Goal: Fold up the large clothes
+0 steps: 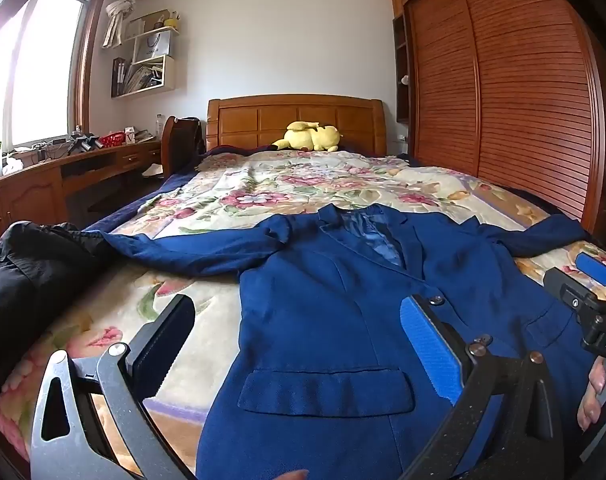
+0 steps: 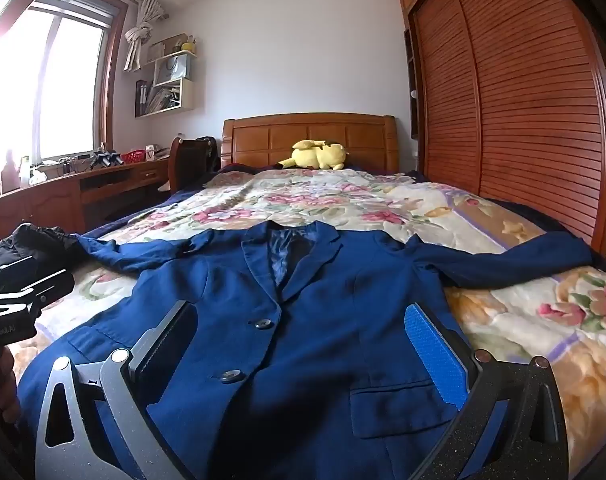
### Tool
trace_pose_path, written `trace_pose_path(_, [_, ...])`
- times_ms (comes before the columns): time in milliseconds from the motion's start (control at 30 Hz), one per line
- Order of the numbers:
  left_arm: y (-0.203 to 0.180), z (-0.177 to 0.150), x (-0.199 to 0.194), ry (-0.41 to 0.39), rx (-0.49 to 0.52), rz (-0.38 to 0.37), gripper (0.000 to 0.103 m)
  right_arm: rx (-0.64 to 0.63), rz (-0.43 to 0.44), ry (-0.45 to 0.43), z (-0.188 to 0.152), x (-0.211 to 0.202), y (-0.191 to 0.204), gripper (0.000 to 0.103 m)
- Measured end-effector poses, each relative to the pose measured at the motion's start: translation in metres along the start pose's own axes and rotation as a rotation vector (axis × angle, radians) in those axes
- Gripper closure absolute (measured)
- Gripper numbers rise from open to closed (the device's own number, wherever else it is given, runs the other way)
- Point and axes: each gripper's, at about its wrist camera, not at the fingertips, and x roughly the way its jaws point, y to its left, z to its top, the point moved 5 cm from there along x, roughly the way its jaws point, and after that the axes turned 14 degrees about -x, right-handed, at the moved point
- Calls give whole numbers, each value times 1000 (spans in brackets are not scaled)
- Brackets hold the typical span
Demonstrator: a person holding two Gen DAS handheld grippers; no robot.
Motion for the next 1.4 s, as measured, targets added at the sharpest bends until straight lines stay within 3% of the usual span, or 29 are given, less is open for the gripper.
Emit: trace_pose_path(1400, [-4,2,-3,-19,4,-4,0,2,-3,-9,2,-2,-1,0])
